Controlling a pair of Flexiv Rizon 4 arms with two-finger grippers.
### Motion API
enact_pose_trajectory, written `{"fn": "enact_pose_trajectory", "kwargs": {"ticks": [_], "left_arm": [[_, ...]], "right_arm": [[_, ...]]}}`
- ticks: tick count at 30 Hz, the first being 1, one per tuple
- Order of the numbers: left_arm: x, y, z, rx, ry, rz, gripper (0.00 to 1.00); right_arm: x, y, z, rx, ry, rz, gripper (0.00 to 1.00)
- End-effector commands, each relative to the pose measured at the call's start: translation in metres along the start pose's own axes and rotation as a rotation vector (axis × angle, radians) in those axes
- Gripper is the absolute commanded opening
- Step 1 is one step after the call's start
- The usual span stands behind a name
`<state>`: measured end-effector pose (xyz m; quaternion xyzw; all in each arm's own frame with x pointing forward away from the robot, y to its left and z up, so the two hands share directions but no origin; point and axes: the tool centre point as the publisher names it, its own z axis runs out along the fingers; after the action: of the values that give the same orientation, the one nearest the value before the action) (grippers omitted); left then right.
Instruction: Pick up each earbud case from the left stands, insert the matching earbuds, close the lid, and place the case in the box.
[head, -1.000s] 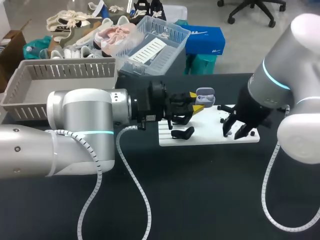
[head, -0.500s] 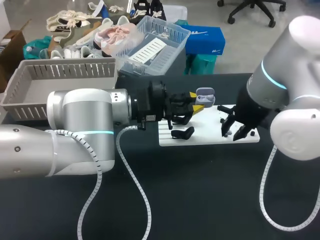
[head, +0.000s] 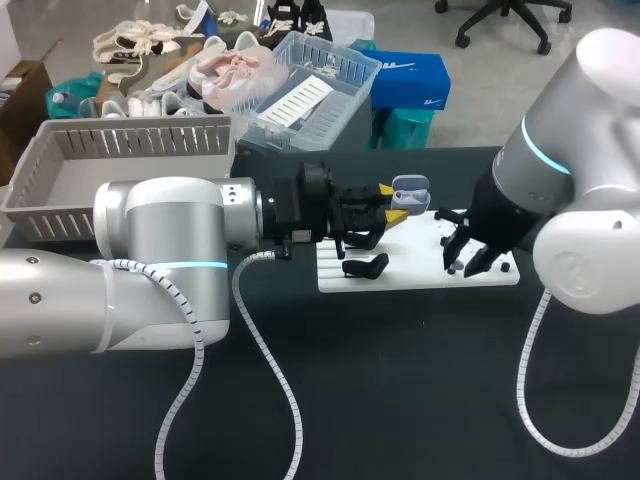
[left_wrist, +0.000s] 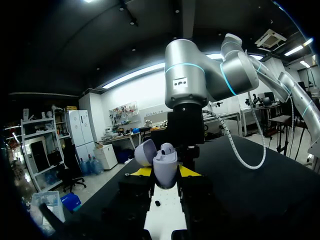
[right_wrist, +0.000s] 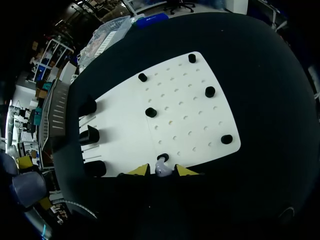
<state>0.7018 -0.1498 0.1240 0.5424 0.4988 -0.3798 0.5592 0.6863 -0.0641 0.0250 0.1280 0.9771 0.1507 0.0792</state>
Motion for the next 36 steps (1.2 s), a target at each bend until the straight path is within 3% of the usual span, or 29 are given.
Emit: {"fn": "enact_pose_trajectory", "kwargs": {"ticks": [1, 12, 17, 18, 36], "left_arm": [[0.001, -0.001, 0.0, -0.005, -0.002, 0.002, 0.0], [0.001, -0.001, 0.0, -0.005, -0.002, 0.002, 0.0], [0.001, -0.001, 0.0, -0.005, -0.002, 0.002, 0.0], [0.001, -0.001, 0.0, -0.005, -0.002, 0.002, 0.0], [0.001, -0.001, 0.0, -0.005, -0.002, 0.002, 0.0]], "right_arm": [[-0.001, 0.001, 0.002, -0.001, 0.005, 0.002, 0.28], [-0.001, -0.003, 0.005, 0.0, 0.012, 0.011, 0.2], [-0.001, -0.005, 0.005, -0.002, 0.012, 0.016, 0.1], [-0.001, -0.005, 0.005, -0.003, 0.012, 0.017, 0.0], [0.008, 0.0, -0.019, -0.019, -0.023, 0.028, 0.0]]}}
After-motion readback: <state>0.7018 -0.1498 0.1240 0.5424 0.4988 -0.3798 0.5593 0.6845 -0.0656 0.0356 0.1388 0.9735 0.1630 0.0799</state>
